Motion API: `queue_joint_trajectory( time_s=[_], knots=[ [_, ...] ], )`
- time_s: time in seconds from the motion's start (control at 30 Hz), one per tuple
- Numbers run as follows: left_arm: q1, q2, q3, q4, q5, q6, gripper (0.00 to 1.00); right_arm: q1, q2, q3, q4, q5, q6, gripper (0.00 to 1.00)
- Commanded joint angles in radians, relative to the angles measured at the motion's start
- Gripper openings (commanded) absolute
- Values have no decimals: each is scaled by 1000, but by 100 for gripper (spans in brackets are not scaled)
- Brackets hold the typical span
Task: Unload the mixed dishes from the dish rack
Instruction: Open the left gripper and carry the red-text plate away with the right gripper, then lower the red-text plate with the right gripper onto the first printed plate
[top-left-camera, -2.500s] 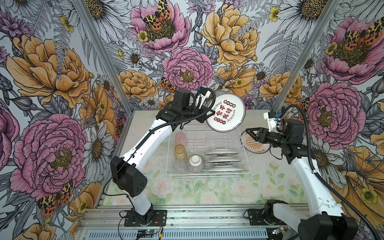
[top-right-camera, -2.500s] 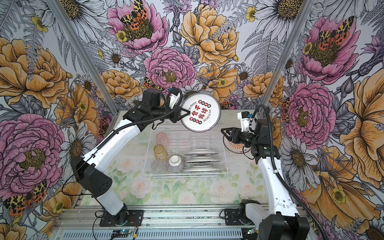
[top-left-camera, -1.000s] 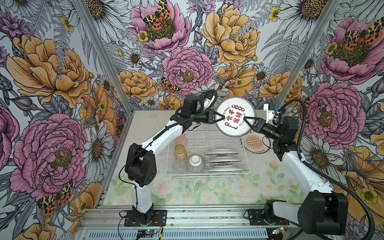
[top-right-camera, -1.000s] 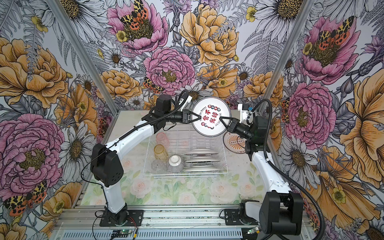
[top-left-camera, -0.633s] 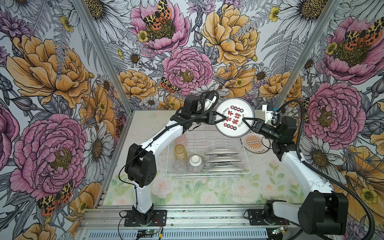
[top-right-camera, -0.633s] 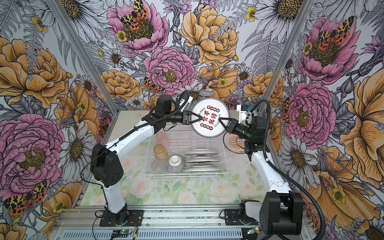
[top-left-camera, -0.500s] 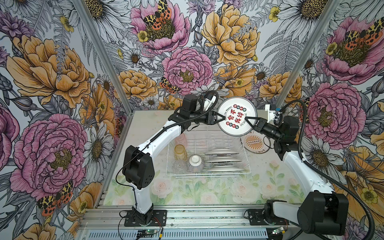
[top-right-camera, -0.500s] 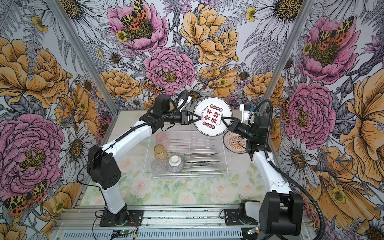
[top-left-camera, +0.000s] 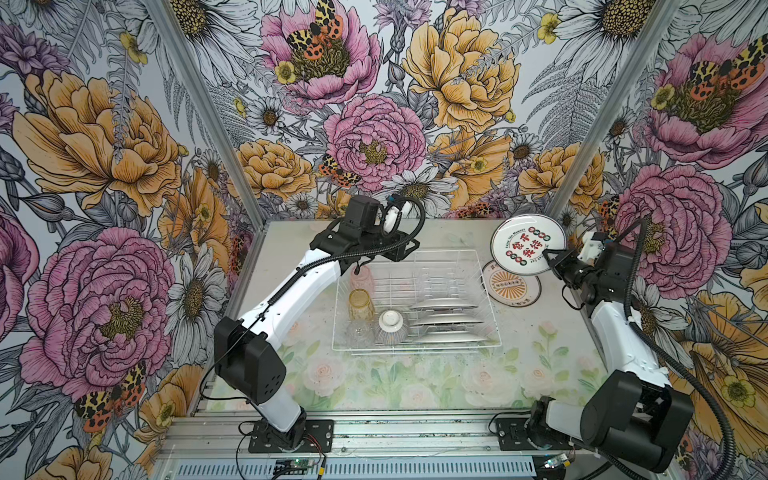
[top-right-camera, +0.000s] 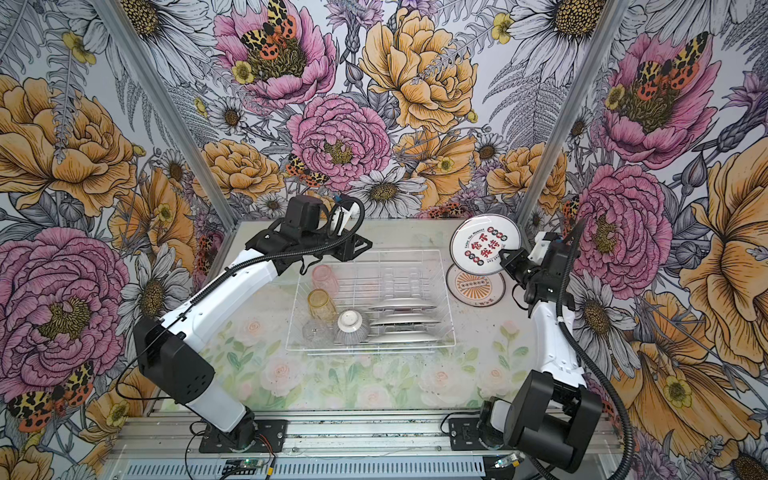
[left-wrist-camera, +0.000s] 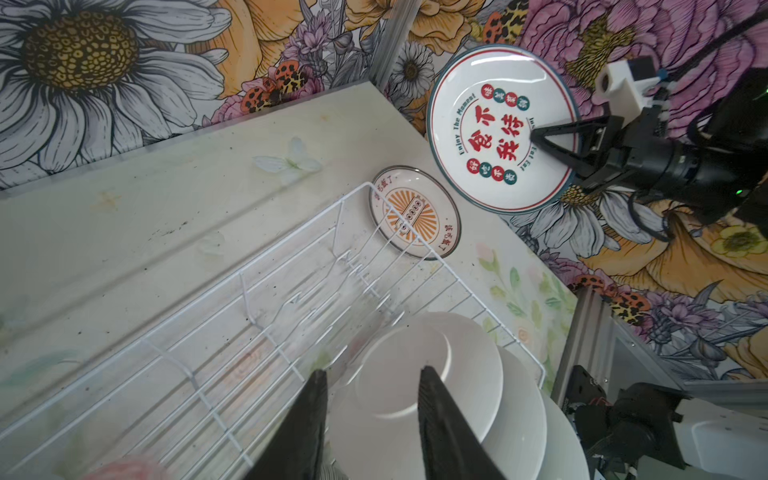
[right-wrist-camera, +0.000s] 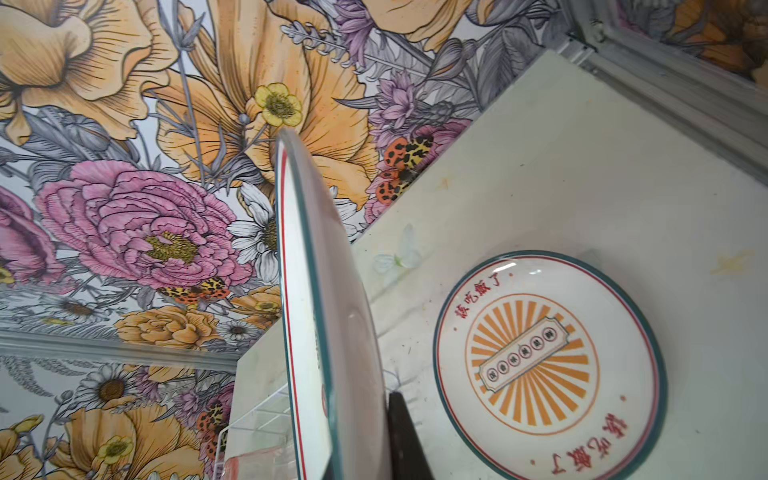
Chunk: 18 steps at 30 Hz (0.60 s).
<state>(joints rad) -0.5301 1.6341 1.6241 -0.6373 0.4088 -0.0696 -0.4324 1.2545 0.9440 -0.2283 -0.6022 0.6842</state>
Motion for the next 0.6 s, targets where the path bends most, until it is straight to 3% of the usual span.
queue_joint_trajectory(
  time_s=[0.0,0.57],
  knots=[
    [-4,-3,18,-76,-100,68,38,-20,30,-33,-36,74,-57,0],
    [-8,26,43,-77,-85,60,37,-32,201,-83,-27,107,-105,0]
  ],
)
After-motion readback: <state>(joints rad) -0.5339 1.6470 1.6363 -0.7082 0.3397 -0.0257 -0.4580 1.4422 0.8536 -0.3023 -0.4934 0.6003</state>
